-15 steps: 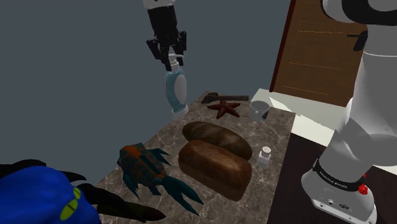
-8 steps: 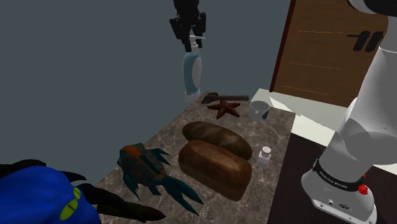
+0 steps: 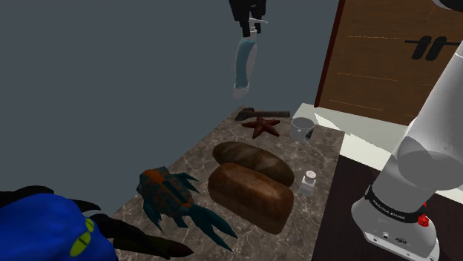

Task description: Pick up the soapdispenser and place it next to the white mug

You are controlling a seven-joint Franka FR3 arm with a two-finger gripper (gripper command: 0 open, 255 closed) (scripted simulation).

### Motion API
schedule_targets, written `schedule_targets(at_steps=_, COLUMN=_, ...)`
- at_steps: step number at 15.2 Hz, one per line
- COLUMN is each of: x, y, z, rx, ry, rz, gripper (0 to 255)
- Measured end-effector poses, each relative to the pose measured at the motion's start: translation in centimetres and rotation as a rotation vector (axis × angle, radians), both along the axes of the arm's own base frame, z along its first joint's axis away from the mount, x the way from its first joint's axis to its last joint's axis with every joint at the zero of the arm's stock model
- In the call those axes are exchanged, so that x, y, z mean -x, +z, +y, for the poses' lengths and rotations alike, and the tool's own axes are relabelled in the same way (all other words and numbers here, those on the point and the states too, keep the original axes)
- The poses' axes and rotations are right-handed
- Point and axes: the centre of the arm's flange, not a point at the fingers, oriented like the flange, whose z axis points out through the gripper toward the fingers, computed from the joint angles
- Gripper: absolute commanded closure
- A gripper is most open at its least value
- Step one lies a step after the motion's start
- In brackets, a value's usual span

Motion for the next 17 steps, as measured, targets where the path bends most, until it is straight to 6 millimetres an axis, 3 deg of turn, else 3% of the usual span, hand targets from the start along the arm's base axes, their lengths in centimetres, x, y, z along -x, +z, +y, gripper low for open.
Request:
schedule_targets(at_steps=3, x=1.0, y=2.0, z=-3.5, rx=0.000, ry=0.000, rz=0.000, gripper=255)
schedule_targets(at_steps=5, x=1.2, y=1.9, z=-4.4, rx=0.000, ry=0.001, rz=0.001, gripper=255)
schedule_targets(at_steps=17, x=1.4, y=-4.2, z=-4.7, rx=0.000, ry=0.002, rz=0.002, gripper=255)
